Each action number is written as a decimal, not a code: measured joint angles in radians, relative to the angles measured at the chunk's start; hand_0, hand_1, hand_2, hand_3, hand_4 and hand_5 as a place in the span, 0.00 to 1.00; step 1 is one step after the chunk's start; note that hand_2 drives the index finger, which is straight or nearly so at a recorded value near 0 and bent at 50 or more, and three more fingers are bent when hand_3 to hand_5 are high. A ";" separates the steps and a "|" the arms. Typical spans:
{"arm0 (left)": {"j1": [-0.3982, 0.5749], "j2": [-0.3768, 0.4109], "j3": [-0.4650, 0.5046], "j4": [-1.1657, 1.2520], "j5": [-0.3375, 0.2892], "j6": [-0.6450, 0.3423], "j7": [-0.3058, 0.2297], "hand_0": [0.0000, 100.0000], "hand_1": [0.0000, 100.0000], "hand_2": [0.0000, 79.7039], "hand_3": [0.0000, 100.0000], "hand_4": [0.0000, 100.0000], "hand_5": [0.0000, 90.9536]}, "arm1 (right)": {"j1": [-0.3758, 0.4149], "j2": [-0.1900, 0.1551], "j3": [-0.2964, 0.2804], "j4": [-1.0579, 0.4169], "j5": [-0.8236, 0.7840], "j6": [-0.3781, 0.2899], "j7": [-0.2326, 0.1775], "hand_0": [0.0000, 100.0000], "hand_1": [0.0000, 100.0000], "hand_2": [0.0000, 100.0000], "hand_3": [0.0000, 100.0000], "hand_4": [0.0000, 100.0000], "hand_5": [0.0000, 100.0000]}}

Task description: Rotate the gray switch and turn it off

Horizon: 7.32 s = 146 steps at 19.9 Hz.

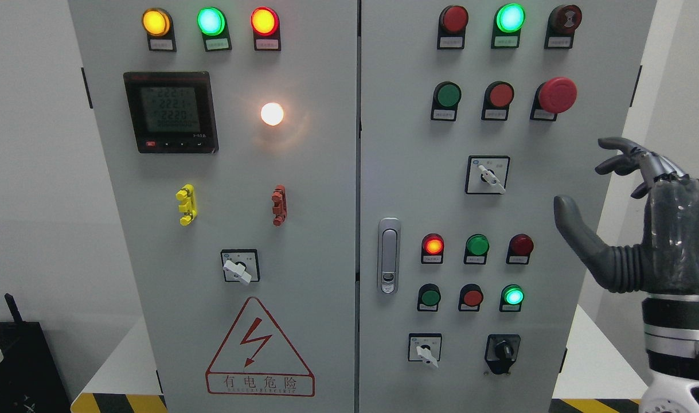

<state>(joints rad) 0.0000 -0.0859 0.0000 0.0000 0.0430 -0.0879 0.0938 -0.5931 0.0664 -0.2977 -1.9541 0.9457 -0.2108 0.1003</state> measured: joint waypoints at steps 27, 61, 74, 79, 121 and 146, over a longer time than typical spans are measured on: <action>0.000 0.000 0.000 0.000 0.000 0.000 0.000 0.12 0.39 0.00 0.00 0.00 0.00 | -0.019 0.046 0.139 0.056 0.008 0.309 -0.045 0.11 0.39 0.53 1.00 0.91 1.00; 0.000 0.000 0.000 0.000 0.000 0.000 0.000 0.12 0.39 0.00 0.00 0.00 0.00 | -0.074 0.057 0.244 0.109 0.031 0.439 -0.046 0.15 0.43 0.56 0.99 0.91 1.00; 0.000 0.000 0.000 0.000 0.000 0.000 0.000 0.12 0.39 0.00 0.00 0.00 0.00 | -0.087 0.057 0.250 0.131 0.034 0.442 -0.053 0.16 0.42 0.59 0.99 0.91 1.00; 0.000 0.000 0.000 0.000 0.000 0.000 0.000 0.12 0.39 0.00 0.00 0.00 0.00 | -0.088 0.057 0.250 0.137 0.039 0.442 -0.053 0.16 0.42 0.59 0.99 0.91 1.00; 0.000 0.000 0.000 0.000 0.000 0.000 0.000 0.12 0.39 0.00 0.00 0.00 0.00 | -0.119 0.056 0.260 0.164 0.075 0.463 -0.049 0.21 0.42 0.64 1.00 0.91 1.00; 0.000 0.000 0.000 0.000 0.000 0.000 0.000 0.12 0.39 0.00 0.00 0.00 0.00 | -0.122 0.056 0.294 0.176 0.079 0.474 -0.052 0.33 0.45 0.67 1.00 0.91 1.00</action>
<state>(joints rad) 0.0000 -0.0859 0.0000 0.0000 0.0429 -0.0879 0.0937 -0.7152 0.1226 -0.0042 -1.7781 1.0247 0.2635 0.0482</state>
